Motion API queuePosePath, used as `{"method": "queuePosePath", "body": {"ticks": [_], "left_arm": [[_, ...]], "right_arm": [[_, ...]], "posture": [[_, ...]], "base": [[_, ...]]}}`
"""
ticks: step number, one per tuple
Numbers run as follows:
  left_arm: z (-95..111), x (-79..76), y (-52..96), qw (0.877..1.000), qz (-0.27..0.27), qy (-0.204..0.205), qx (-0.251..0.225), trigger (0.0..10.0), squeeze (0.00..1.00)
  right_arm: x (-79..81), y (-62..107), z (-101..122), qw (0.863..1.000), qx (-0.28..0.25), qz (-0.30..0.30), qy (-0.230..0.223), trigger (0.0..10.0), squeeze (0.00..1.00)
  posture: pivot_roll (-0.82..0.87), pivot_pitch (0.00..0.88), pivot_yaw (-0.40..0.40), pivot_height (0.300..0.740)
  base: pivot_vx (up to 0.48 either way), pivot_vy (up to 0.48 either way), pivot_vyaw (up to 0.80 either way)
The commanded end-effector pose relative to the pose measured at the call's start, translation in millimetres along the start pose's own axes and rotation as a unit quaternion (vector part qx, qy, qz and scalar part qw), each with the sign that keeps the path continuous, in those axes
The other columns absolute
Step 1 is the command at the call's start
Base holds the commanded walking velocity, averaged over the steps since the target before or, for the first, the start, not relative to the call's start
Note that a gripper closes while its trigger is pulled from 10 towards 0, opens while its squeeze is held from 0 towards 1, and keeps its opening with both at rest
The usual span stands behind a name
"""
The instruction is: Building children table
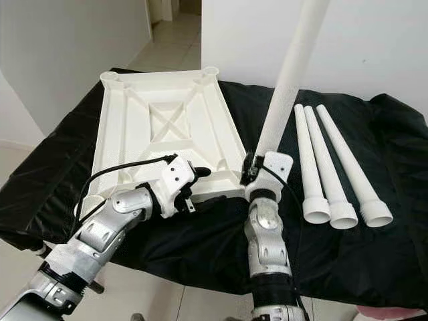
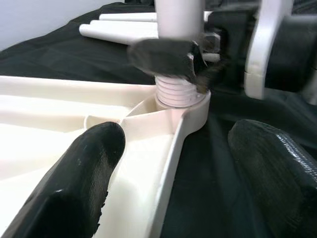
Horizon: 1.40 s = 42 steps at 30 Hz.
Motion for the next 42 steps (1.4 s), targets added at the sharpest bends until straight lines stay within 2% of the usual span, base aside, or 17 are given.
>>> {"method": "queuePosePath", "body": {"ticks": [1, 4, 5, 15, 16, 17, 22, 24, 25, 26, 30, 34, 36, 37, 39, 42], "left_arm": [[0, -3.0, 1.4, 1.000, -0.017, 0.000, 0.000, 10.0, 0.00], [0, -2.5, 1.2, 1.000, -0.016, 0.001, 0.001, 10.0, 0.00], [0, -2.7, 1.2, 1.000, -0.016, 0.002, 0.001, 10.0, 0.00], [-2, -2.9, 1.7, 1.000, -0.014, 0.004, 0.003, 10.0, 0.00], [-2, -1.8, 2.6, 1.000, -0.012, 0.005, 0.004, 10.0, 0.00], [-2, -1.2, 3.1, 1.000, -0.011, 0.005, 0.004, 10.0, 0.00], [-2, 6.5, 4.9, 1.000, -0.002, 0.000, 0.007, 10.0, 0.00], [-2, 10.2, 5.5, 1.000, 0.001, -0.002, 0.008, 10.0, 0.00], [-2, 12.9, 5.7, 1.000, 0.003, -0.003, 0.009, 10.0, 0.00], [-2, 12.9, 5.7, 1.000, 0.003, -0.003, 0.009, 10.0, 0.00], [-1, 16.3, 4.2, 1.000, 0.005, -0.006, 0.008, 10.0, 0.00], [-1, 16.6, 3.3, 1.000, 0.004, -0.008, 0.007, 10.0, 0.00], [1, 18.4, 1.8, 1.000, 0.003, -0.011, 0.005, 10.0, 0.00], [1, 18.4, 1.8, 1.000, 0.003, -0.011, 0.005, 10.0, 0.00], [2, 20.0, 1.7, 1.000, 0.004, -0.013, 0.003, 10.0, 0.00], [3, 21.2, 2.1, 1.000, 0.006, -0.014, 0.002, 10.0, 0.00]], "right_arm": [[0.4, 3.6, -1, 1.000, 0.002, 0.003, -0.001, 10.0, 1.00], [1.8, 5.8, -1, 1.000, 0.004, 0.013, 0.011, 10.0, 1.00], [2.0, 8.3, 0, 1.000, 0.001, 0.019, 0.012, 10.0, 0.00], [3.2, 18.1, 4, 0.999, -0.008, 0.039, 0.012, 10.0, 0.00], [-0.7, 30.7, 1, 0.999, -0.001, 0.045, 0.008, 10.0, 0.00], [-2.2, 34.5, 1, 0.999, 0.000, 0.046, 0.007, 10.0, 0.00], [-2.9, 40.8, -2, 0.998, 0.007, 0.057, 0.006, 10.0, 0.00], [-3.0, 41.0, -1, 0.998, 0.007, 0.061, 0.000, 10.0, 0.00], [-3.3, 39.8, 0, 0.998, 0.009, 0.060, -0.024, 10.0, 0.00], [-3.3, 39.8, 0, 0.998, 0.009, 0.060, -0.024, 10.0, 0.00], [5.0, 33.2, 9, 0.994, 0.002, 0.085, -0.070, 10.0, 0.00], [5.7, 30.0, 12, 0.993, 0.000, 0.087, -0.075, 10.0, 0.00], [-2.9, 23.0, 18, 0.992, -0.008, 0.061, -0.110, 10.0, 0.00], [-2.9, 23.0, 18, 0.992, -0.008, 0.061, -0.110, 10.0, 0.00], [-8.9, 20.5, 21, 0.988, -0.012, 0.039, -0.152, 10.0, 0.00], [-12.7, 20.6, 22, 0.991, -0.020, 0.026, -0.133, 10.0, 0.00]], "posture": [[-0.05, 0.000, -0.026, 0.740], [-0.06, 0.000, -0.026, 0.740], [-0.06, 0.000, -0.028, 0.740], [-0.07, 0.000, -0.037, 0.740], [-0.07, 0.000, -0.039, 0.740], [-0.07, 0.000, -0.039, 0.740], [-0.08, 0.000, -0.035, 0.740], [-0.09, 0.000, -0.028, 0.740], [-0.09, 0.000, -0.026, 0.740], [-0.09, 0.000, -0.026, 0.740], [-0.10, 0.000, -0.021, 0.740], [-0.10, 0.000, -0.020, 0.740], [-0.10, 0.000, -0.020, 0.740], [-0.10, 0.000, -0.020, 0.740], [-0.10, 0.000, -0.021, 0.740], [-0.10, 0.000, -0.021, 0.740]], "base": [[0.000, 0.000, 0.00], [0.000, 0.000, 0.00], [0.000, 0.000, 0.00], [0.000, 0.000, 0.00], [0.000, 0.000, 0.00], [0.000, 0.000, 0.00], [0.000, 0.000, 0.00], [0.000, 0.000, 0.00], [0.000, 0.000, 0.00], [0.000, 0.000, 0.00], [0.000, 0.000, 0.00], [0.000, 0.000, 0.00], [0.000, 0.000, 0.00], [0.000, 0.000, 0.00], [0.000, 0.000, 0.00], [0.000, 0.000, 0.00]]}}
Point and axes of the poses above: a point about 5 cm out from each wrist's last joint towards the gripper, its own y axis pointing back from the gripper into the wrist, its own z axis along the axis of the wrist's last joint, x = y × z, the point moved 5 cm from there along -y, pointing out of the wrist towards the gripper, and after that the axes turned 14 degrees about -y, right-handed, at the moved point
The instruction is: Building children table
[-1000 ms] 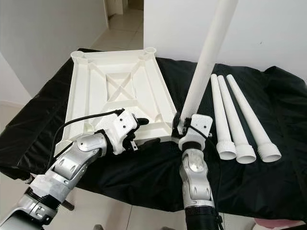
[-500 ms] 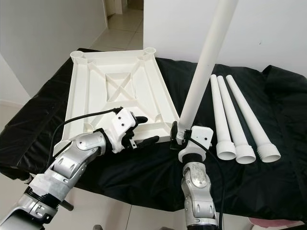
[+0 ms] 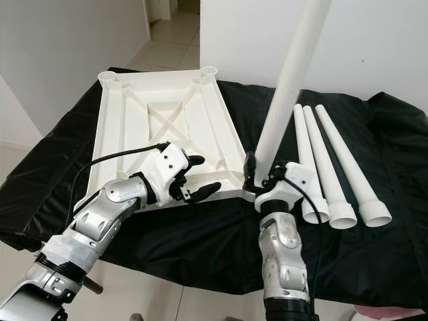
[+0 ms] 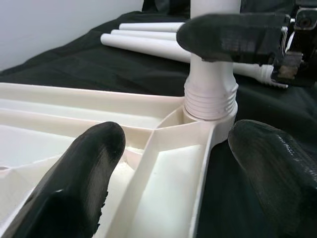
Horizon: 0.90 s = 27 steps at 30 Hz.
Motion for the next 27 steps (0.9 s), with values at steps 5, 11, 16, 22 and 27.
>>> {"method": "queuePosePath", "body": {"ticks": [5, 11, 16, 22, 27], "left_arm": [[-1, 0.5, 0.4, 1.000, -0.015, -0.007, 0.000, 10.0, 0.00], [-3, 1.7, 0.9, 1.000, -0.014, -0.009, 0.002, 10.0, 0.00], [-4, 7.9, 1.8, 1.000, -0.005, -0.014, 0.008, 10.0, 0.00], [-6, 13.0, 2.7, 1.000, -0.002, -0.020, 0.015, 10.0, 0.00], [-13, 18.8, 4.9, 0.999, -0.005, -0.026, 0.035, 10.0, 0.00]], "right_arm": [[-11.9, 1.9, -2, 0.998, -0.010, -0.050, -0.029, 10.0, 0.00], [0.6, 1.6, -7, 1.000, 0.001, -0.017, -0.013, 10.0, 0.00], [16.0, 9.9, -21, 0.997, 0.032, 0.041, 0.059, 10.0, 0.00], [8.9, 18.2, -23, 0.996, 0.034, 0.028, 0.076, 10.0, 0.00], [2.6, 31.7, -28, 0.995, 0.045, 0.022, 0.087, 10.0, 0.00]], "posture": [[-0.09, 0.000, -0.021, 0.740], [-0.09, 0.000, -0.021, 0.740], [-0.08, 0.000, -0.031, 0.740], [-0.08, 0.000, -0.031, 0.740], [-0.08, 0.000, -0.028, 0.740]], "base": [[0.000, 0.000, 0.00], [0.000, 0.000, 0.00], [0.000, 0.000, 0.00], [0.000, 0.000, 0.00], [0.000, 0.000, 0.00]]}}
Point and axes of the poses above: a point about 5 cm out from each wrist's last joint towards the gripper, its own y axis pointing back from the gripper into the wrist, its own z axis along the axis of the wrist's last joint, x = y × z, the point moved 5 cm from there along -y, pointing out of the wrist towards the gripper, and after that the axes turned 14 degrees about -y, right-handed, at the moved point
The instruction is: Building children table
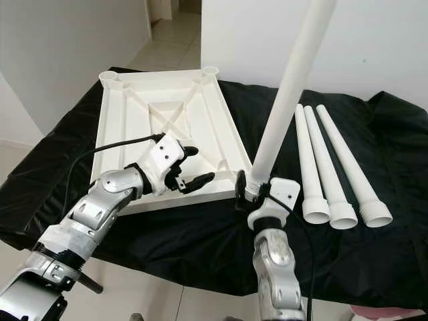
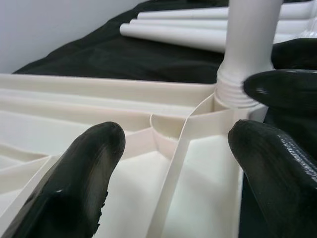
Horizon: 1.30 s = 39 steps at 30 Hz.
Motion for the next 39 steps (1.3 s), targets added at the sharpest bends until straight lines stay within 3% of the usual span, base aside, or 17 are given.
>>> {"method": "queuePosePath", "body": {"ticks": [1, 6, 11, 18, 19, 20, 24, 25, 26, 39], "left_arm": [[0, -1.5, 0.4, 1.000, -0.019, -0.007, 0.000, 10.0, 0.00], [-25, 9.9, 1.5, 0.998, -0.022, -0.001, 0.067, 10.0, 0.00], [-42, 14.9, 0.9, 0.993, -0.027, 0.025, 0.116, 10.0, 0.00], [-52, 18.4, -0.7, 0.989, -0.028, 0.041, 0.140, 10.0, 0.00], [-55, 20.0, -1.1, 0.987, -0.025, 0.060, 0.144, 10.0, 1.00], [-60, 22.4, -1.6, 0.984, -0.021, 0.076, 0.161, 10.0, 1.00], [-63, 24.1, -1.9, 0.982, -0.018, 0.077, 0.173, 10.0, 1.00], [-65, 25.1, -2.2, 0.981, -0.017, 0.080, 0.178, 10.0, 0.79], [-68, 27.2, -2.0, 0.978, -0.012, 0.082, 0.190, 10.0, 0.00], [-79, 34.7, -2.9, 0.968, 0.014, 0.102, 0.230, 10.0, 0.00]], "right_arm": [[4.8, 0.3, 4, 1.000, -0.010, 0.007, 0.002, 10.0, 0.00], [-1.1, 15.0, -1, 0.999, -0.006, 0.015, 0.031, 10.0, 0.00], [-6.4, 15.9, 3, 0.999, -0.014, 0.009, 0.041, 10.0, 0.00], [-7.1, 16.1, 6, 0.999, -0.021, 0.005, 0.044, 10.0, 0.00], [-6.9, 16.0, 6, 0.999, -0.024, 0.005, 0.046, 10.0, 0.00], [-6.9, 15.5, 7, 0.998, -0.028, 0.004, 0.049, 10.0, 0.00], [-7.5, 14.5, 9, 0.998, -0.031, 0.003, 0.049, 10.0, 0.00], [-8.0, 13.5, 9, 0.998, -0.032, 0.002, 0.049, 10.0, 0.00], [-8.7, 12.4, 10, 0.998, -0.034, 0.001, 0.050, 10.0, 0.00], [-8.4, 5.4, 13, 0.998, -0.043, 0.000, 0.052, 10.0, 0.00]], "posture": [[-0.08, 0.000, -0.028, 0.740], [-0.10, 0.000, 0.007, 0.740], [-0.11, 0.000, 0.028, 0.740], [-0.12, 0.000, 0.039, 0.740], [-0.12, 0.000, 0.043, 0.740], [-0.12, 0.000, 0.044, 0.740], [-0.12, 0.000, 0.050, 0.740], [-0.13, 0.000, 0.053, 0.740], [-0.13, 0.000, 0.053, 0.740], [-0.12, 0.000, 0.057, 0.740]], "base": [[0.000, 0.000, 0.00], [0.000, 0.000, 0.00], [0.000, 0.000, 0.00], [0.000, 0.000, 0.00], [0.000, 0.000, 0.00], [0.000, 0.000, 0.00], [0.000, 0.000, 0.00], [0.000, 0.000, 0.00], [0.000, 0.000, 0.00], [0.000, 0.000, 0.00]]}}
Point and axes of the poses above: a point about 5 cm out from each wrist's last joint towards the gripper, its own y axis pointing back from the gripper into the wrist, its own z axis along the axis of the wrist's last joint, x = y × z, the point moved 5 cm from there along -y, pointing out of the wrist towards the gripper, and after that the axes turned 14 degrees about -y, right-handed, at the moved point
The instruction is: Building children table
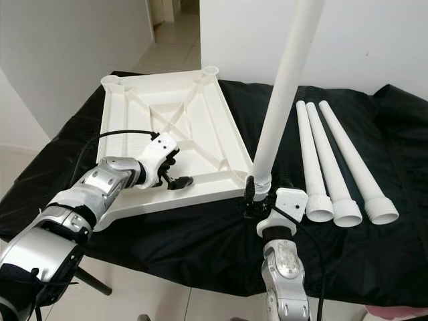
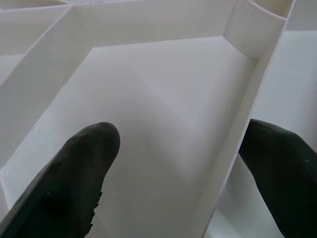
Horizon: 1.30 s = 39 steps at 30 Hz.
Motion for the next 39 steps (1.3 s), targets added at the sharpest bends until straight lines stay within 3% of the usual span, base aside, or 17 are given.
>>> {"method": "queuePosePath", "body": {"ticks": [1, 5, 9, 10, 13, 14, 16, 18, 20, 21, 39], "left_arm": [[-6, 11.4, 2.1, 0.999, 0.043, 0.001, 0.025, 10.0, 0.00], [-8, 10.9, 0.5, 0.998, 0.042, 0.005, 0.037, 10.0, 0.00], [-12, -0.7, -5.4, 0.998, 0.010, -0.006, 0.055, 10.0, 0.00], [-13, -2.8, -6.6, 0.998, 0.006, -0.012, 0.061, 9.5, 0.00], [-14, -3.8, -7.3, 0.998, 0.004, -0.016, 0.065, 9.5, 0.00], [-14, -4.3, -8.5, 0.998, 0.004, -0.015, 0.067, 4.0, 0.00], [-14, -4.5, -9.1, 0.998, 0.003, -0.014, 0.068, 3.6, 0.00], [-16, -4.6, -9.6, 0.997, 0.005, -0.013, 0.073, 1.5, 0.00], [-16, -4.1, -9.5, 0.997, 0.007, -0.013, 0.074, 1.5, 0.00], [-17, -2.9, -9.4, 0.997, 0.012, -0.008, 0.076, 0.0, 0.00], [-19, 8.2, -7.3, 0.995, 0.060, 0.014, 0.076, 0.0, 0.00]], "right_arm": [[-1.2, 0.6, -4, 1.000, 0.005, -0.004, 0.000, 10.0, 0.00], [-0.3, -1.6, -3, 1.000, 0.003, -0.002, 0.001, 10.0, 0.00], [-0.1, -5.3, -2, 1.000, 0.000, -0.001, 0.004, 10.0, 0.00], [-0.3, -5.6, -2, 1.000, -0.001, 0.000, 0.005, 10.0, 0.00], [-0.4, -5.8, -2, 1.000, -0.001, 0.000, 0.005, 10.0, 0.00], [-0.6, -6.2, -2, 1.000, 0.000, 0.000, 0.006, 10.0, 0.00], [-0.7, -6.5, -2, 1.000, -0.001, -0.001, 0.006, 10.0, 0.00], [-1.3, -6.8, -2, 1.000, -0.001, -0.002, 0.007, 10.0, 0.00], [-1.5, -6.8, -2, 1.000, 0.000, -0.002, 0.007, 10.0, 0.00], [-2.2, -7.0, -2, 1.000, -0.001, -0.003, 0.007, 10.0, 0.00], [-4.8, -10.0, -3, 1.000, -0.003, -0.009, 0.010, 10.0, 0.00]], "posture": [[-0.12, 0.000, 0.057, 0.740], [-0.12, 0.000, 0.058, 0.740], [-0.12, 0.000, 0.058, 0.740], [-0.12, 0.000, 0.058, 0.740], [-0.12, 0.000, 0.058, 0.740], [-0.12, 0.000, 0.059, 0.740], [-0.12, 0.000, 0.059, 0.740], [-0.12, 0.000, 0.061, 0.740], [-0.12, 0.000, 0.063, 0.740], [-0.12, 0.000, 0.063, 0.740], [-0.12, 0.000, 0.066, 0.740]], "base": [[0.000, 0.000, 0.00], [0.000, 0.000, 0.00], [0.000, 0.000, 0.00], [0.000, 0.000, 0.00], [0.000, 0.000, 0.00], [0.000, 0.000, 0.00], [0.000, 0.000, 0.00], [0.000, 0.000, 0.00], [0.000, 0.000, 0.00], [0.000, 0.000, 0.00], [0.000, 0.000, 0.00]]}}
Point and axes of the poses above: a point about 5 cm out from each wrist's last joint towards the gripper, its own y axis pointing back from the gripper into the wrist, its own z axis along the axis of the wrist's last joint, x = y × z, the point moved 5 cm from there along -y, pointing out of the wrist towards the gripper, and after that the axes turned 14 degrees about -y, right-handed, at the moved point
